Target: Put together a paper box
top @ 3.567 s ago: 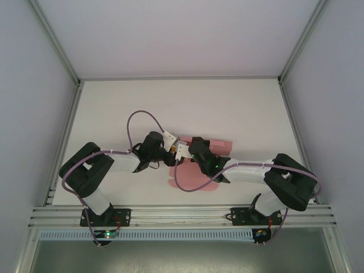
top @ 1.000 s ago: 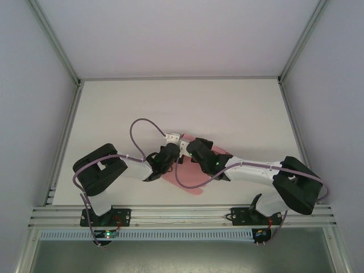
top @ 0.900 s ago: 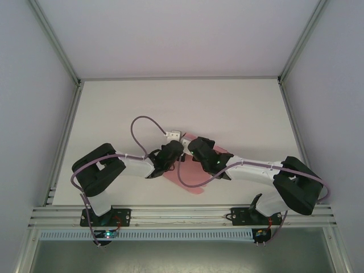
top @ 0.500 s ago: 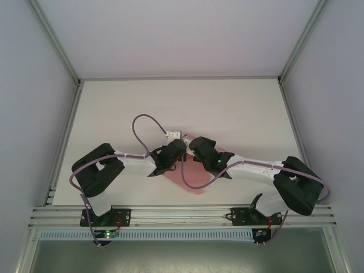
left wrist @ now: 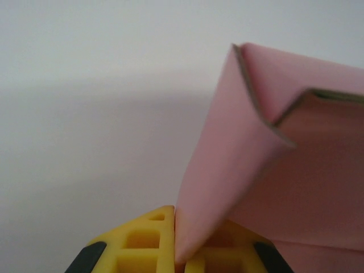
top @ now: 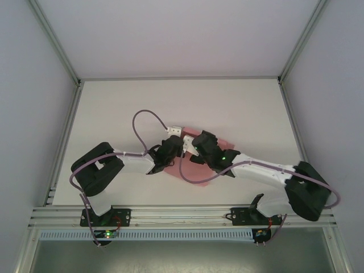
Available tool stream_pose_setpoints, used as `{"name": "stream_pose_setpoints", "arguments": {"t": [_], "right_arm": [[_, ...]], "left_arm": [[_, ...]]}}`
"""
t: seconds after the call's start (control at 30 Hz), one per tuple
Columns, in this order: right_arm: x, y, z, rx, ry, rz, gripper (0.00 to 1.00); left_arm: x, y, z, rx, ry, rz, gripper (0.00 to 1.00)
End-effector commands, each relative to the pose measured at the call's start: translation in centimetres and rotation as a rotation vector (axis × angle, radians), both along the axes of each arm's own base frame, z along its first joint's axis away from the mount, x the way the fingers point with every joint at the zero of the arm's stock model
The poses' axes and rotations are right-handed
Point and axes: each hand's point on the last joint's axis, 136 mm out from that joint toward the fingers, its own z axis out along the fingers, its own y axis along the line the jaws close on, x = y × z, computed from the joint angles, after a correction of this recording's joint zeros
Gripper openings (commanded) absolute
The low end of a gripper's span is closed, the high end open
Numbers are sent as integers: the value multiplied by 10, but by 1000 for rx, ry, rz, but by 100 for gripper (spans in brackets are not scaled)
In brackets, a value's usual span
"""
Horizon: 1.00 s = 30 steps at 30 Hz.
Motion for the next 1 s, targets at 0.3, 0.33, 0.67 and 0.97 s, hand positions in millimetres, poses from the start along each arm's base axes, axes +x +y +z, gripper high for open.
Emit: {"name": "stream_pose_setpoints", "arguments": {"t": [0.3, 0.33, 0.67, 0.97], "right_arm": [[-29, -45, 254, 787, -320, -70, 98], [-26, -57, 260, 799, -307, -126, 98], [-35, -58, 227, 391, -94, 99, 98], [10, -48, 196, 122, -51, 173, 83]], "left_arm": [[22, 31, 102, -220, -50, -15, 0], [21, 32, 108, -218, -52, -25, 0], [3, 49, 131, -167, 102, 2, 0], [-16, 61, 139, -136, 164, 8, 0]]}}
